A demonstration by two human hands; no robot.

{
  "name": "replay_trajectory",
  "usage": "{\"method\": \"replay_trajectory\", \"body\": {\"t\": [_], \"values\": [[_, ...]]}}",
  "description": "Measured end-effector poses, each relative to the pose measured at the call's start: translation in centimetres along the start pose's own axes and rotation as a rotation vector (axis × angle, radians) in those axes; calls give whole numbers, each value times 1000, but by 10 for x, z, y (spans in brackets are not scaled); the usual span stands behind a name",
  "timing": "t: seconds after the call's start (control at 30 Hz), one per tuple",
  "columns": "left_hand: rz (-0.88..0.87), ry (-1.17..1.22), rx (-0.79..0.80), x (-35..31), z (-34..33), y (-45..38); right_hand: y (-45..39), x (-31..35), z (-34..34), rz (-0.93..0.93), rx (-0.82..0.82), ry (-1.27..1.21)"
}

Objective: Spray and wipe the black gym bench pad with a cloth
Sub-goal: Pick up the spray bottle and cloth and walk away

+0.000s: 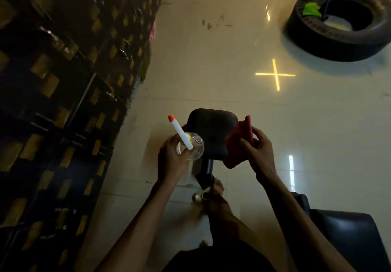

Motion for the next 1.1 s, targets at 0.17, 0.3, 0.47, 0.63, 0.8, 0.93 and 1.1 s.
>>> {"method": "replay_trajectory", "body": {"t": [0.17, 0.3, 0.47, 0.63, 0.8, 0.93, 1.1], "values": [[85, -87, 50, 18, -50, -71, -77, -45, -14, -122, -28, 86], [137, -121, 115, 46, -95, -125, -132, -97, -37, -205, -64, 165], [255, -84, 154, 99, -147, -179, -189, -151, -87, -294, 17, 161], [240, -39, 173, 146, -189, -227, -231, -207, -112, -381, 25, 36], [164, -74, 184, 179, -225, -243, -250, -298, -91, -682, -1, 87], [139, -80, 181, 187, -237, -246, -255, -315, -88, -672, -6, 276], [139, -120, 222, 190, -234, -244, -254, -309, -100, -643, -70, 427]]}}
Point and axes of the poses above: each hand's wrist, its own y-axis away from the middle knuckle, its own z-axis out of the back of the hand, x = y × z, the point moved 3 cm from there along -y, towards the middle knuckle, and after that the axes turned 3 degrees about -x, right-handed, at the moved point
